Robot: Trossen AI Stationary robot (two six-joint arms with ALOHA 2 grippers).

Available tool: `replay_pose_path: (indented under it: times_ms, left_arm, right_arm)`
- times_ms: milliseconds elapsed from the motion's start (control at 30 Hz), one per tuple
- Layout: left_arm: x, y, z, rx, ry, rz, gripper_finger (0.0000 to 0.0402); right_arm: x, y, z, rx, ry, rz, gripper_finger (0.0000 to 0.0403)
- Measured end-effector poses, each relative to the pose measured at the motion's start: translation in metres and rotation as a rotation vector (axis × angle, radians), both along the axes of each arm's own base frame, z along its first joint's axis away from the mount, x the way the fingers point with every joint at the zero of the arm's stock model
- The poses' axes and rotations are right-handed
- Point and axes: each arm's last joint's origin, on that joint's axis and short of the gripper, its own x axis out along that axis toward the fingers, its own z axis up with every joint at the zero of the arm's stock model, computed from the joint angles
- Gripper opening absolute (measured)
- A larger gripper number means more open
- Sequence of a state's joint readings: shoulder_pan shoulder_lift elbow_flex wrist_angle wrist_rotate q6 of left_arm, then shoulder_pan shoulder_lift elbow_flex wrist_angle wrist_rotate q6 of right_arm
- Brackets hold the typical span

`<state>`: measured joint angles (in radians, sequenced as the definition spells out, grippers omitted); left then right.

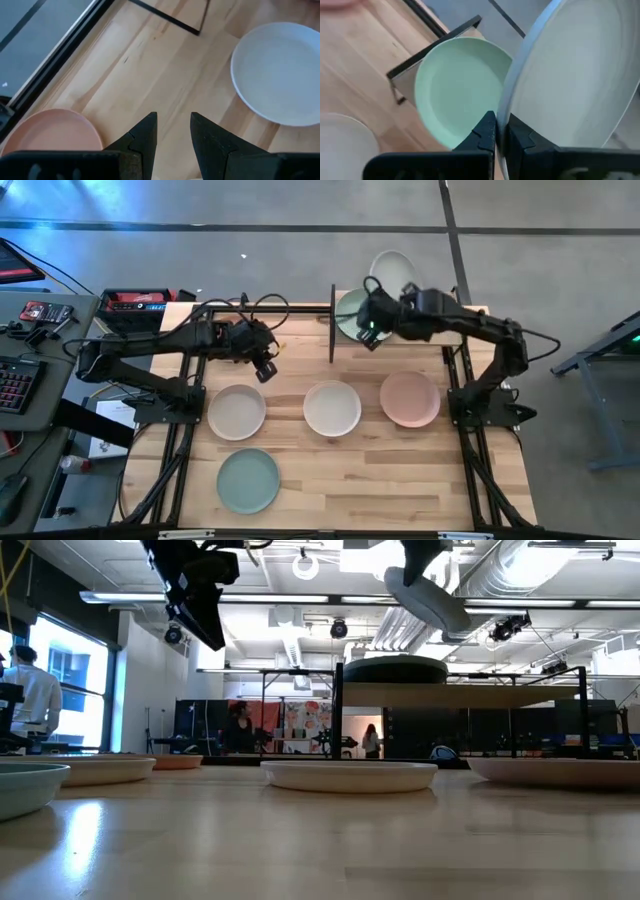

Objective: Place and stack plates onto a shelf
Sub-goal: Stack the bottom white plate on top of the light green plate on the shelf

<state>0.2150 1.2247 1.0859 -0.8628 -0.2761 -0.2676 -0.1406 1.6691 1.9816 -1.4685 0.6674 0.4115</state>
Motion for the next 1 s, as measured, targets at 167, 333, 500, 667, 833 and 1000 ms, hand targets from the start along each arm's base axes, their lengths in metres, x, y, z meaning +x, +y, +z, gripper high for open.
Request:
replay_pose_path:
  times_ms: [167,333,500,667,833,1000]
  left_arm:
    - [-0.002,0.007,0.0,-0.01,-0.008,0.046,0.0106]
    - [-0.004,0.013,0.0,-0.035,-0.031,0.125,0.0106]
    - [-0.006,0.019,0.0,-0.065,-0.06,0.212,0.0106]
    - [-0.007,0.022,0.0,-0.081,-0.075,0.255,0.0106]
    - [-0.007,0.022,0.0,-0.085,-0.081,0.267,0.0106]
    - [-0.007,0.022,0.0,-0.088,-0.085,0.276,0.0106]
  right_arm:
    - [0.002,-0.026,0.002,-0.016,0.093,0.178,0.0]
    - [0.002,-0.039,0.0,0.007,0.203,0.368,0.0]
    - [0.009,-0.046,-0.013,0.09,0.275,0.476,0.0]
    - [0.018,-0.047,-0.033,0.175,0.401,0.532,0.0]
    - [0.027,-0.049,-0.05,0.216,0.504,0.57,0.0]
    - [0.031,-0.049,-0.058,0.269,0.534,0.596,0.0]
